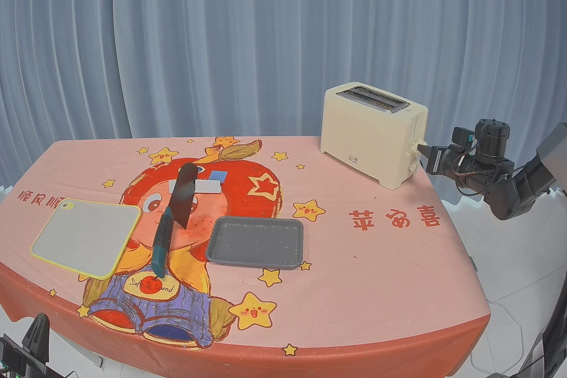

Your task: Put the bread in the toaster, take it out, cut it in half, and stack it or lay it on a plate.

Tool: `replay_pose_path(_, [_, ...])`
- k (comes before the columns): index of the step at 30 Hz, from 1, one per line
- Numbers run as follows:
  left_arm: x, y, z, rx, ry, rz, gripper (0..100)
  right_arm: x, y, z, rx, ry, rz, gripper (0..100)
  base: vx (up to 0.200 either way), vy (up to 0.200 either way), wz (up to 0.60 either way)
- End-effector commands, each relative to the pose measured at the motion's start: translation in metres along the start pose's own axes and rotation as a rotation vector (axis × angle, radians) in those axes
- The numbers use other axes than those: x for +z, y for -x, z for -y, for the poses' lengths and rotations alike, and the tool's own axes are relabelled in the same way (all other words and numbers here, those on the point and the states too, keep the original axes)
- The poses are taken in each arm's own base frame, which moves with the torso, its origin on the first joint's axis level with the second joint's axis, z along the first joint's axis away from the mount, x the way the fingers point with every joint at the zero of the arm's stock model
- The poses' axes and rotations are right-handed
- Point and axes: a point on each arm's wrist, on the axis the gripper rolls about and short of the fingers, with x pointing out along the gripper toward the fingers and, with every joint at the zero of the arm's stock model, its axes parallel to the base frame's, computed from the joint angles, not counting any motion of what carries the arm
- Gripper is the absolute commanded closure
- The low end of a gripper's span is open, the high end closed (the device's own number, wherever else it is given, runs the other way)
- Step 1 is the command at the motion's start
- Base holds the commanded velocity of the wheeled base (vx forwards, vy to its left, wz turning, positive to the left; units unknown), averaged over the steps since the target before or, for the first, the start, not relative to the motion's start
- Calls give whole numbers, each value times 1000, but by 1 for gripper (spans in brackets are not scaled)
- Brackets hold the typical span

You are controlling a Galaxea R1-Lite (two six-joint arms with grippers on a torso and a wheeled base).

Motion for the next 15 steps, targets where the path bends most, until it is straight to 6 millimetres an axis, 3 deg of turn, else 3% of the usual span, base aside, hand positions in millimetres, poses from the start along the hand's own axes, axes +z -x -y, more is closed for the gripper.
replay_pose_path(1, [-5,-1,0,0,0,-19,100,20,14,-8,2,14,62,100,0,0,0])
replay_pose_path(7, [-5,-1,0,0,0,-19,100,35,36,-15,-45,21,113,100,0,0,0])
replay_pose_path(15, [-5,-1,0,2,0,-19,100,40,98,-31,-46,19,130,100,0,0,0])
